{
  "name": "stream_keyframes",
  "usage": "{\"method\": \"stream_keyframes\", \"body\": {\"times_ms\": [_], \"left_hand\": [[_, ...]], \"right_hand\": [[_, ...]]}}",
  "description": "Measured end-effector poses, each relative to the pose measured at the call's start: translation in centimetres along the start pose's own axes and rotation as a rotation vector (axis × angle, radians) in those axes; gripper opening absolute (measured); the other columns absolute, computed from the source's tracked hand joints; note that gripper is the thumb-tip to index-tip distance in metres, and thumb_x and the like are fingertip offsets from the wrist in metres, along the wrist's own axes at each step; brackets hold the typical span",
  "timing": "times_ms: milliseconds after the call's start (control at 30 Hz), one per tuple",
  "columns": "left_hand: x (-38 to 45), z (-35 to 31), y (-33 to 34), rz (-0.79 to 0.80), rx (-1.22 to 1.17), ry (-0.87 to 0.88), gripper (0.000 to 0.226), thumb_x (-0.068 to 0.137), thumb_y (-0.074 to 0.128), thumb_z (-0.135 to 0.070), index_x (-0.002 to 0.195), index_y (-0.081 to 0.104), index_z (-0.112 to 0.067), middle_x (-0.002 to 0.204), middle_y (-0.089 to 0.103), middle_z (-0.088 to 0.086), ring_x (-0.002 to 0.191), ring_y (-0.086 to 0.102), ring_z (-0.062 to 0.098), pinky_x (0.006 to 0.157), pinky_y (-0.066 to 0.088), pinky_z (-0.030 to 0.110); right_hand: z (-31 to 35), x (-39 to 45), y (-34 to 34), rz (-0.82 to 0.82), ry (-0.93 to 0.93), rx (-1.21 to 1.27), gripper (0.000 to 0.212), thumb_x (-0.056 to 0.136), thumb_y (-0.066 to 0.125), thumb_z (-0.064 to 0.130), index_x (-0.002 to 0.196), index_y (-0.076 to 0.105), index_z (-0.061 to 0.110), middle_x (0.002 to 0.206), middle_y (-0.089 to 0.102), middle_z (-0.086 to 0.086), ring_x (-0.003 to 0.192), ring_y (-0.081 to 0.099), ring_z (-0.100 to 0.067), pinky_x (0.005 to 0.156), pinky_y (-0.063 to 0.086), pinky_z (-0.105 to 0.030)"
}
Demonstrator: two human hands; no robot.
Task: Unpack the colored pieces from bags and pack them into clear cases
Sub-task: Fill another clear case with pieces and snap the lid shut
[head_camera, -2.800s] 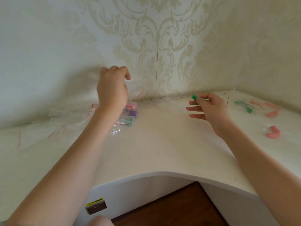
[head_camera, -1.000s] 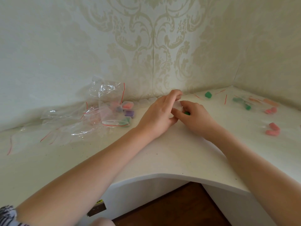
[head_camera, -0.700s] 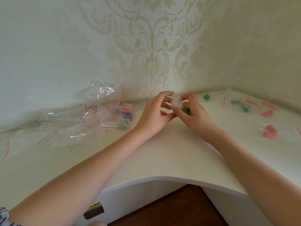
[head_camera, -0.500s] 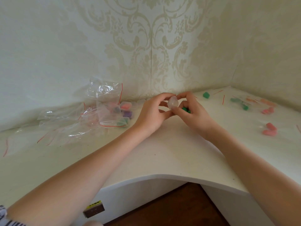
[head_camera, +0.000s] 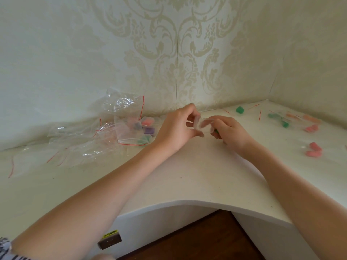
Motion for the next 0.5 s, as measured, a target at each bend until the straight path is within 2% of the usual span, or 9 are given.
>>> {"method": "stream_keyframes", "body": {"times_ms": [100,167,233,300,367,433,500], "left_hand": [[0.0,0.8,-0.2,-0.006,-0.237,-0.174,0.045,0.056,0.088,-0.003,0.079,0.052,-0.017,0.086,0.069,0.001,0.073,0.066,0.004,0.068,0.054,0.018],[-0.3,1.8,0.4,0.037,-0.402,-0.312,0.042,0.061,0.086,-0.001,0.084,0.054,-0.015,0.087,0.07,-0.001,0.074,0.066,0.003,0.073,0.054,0.018],[-0.7,2.9,1.1,0.09,-0.464,-0.425,0.037,0.067,0.083,-0.003,0.088,0.055,-0.015,0.086,0.072,-0.001,0.078,0.068,0.006,0.08,0.053,0.022],[-1.4,3.5,2.1,0.152,-0.566,-0.55,0.034,0.072,0.078,-0.002,0.092,0.053,-0.014,0.091,0.074,0.009,0.088,0.07,0.02,0.087,0.054,0.032],[-1.8,3.5,2.9,0.201,-0.723,-0.641,0.034,0.076,0.072,0.005,0.096,0.049,-0.011,0.097,0.071,0.019,0.094,0.069,0.029,0.082,0.057,0.032],[-2.0,3.0,3.3,0.237,-0.866,-0.706,0.034,0.078,0.067,0.01,0.097,0.045,-0.009,0.097,0.07,0.021,0.09,0.071,0.027,0.073,0.058,0.025],[-2.3,2.5,3.6,0.299,-0.966,-0.763,0.031,0.081,0.062,0.014,0.095,0.044,-0.007,0.095,0.071,0.019,0.085,0.072,0.023,0.07,0.058,0.023]], "right_hand": [[-0.7,0.2,-0.8,-0.016,0.045,0.039,0.035,0.095,0.036,0.012,0.084,0.07,0.016,0.061,0.044,0.003,0.044,0.038,0.0,0.043,0.028,-0.013],[-1.0,0.3,-1.2,-0.051,0.045,0.053,0.034,0.098,0.038,0.015,0.083,0.069,0.016,0.063,0.043,0.004,0.042,0.037,0.0,0.042,0.029,-0.012],[-1.0,0.4,-1.7,-0.091,0.011,0.042,0.03,0.098,0.042,0.016,0.086,0.069,0.016,0.064,0.043,0.004,0.043,0.038,0.0,0.043,0.029,-0.01],[-0.9,0.6,-2.0,-0.109,-0.027,0.014,0.027,0.098,0.045,0.017,0.09,0.071,0.017,0.062,0.041,0.005,0.045,0.038,-0.001,0.045,0.029,-0.011],[-0.8,0.7,-2.1,-0.115,-0.051,0.001,0.026,0.098,0.046,0.021,0.093,0.071,0.018,0.06,0.039,0.006,0.045,0.036,-0.002,0.047,0.028,-0.013],[-0.7,0.8,-2.1,-0.112,-0.066,0.004,0.025,0.098,0.047,0.022,0.093,0.071,0.02,0.062,0.04,0.004,0.047,0.035,-0.003,0.048,0.029,-0.017],[-0.7,0.9,-1.8,-0.102,-0.073,0.012,0.026,0.099,0.046,0.021,0.092,0.071,0.02,0.063,0.043,0.004,0.048,0.037,-0.002,0.047,0.03,-0.018]]}}
Point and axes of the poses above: each hand's wrist, its own x-axis towards the middle knuckle, its own y-axis out of the palm, z = x × y, the point moved 8 cm from there along x, towards the middle knuckle
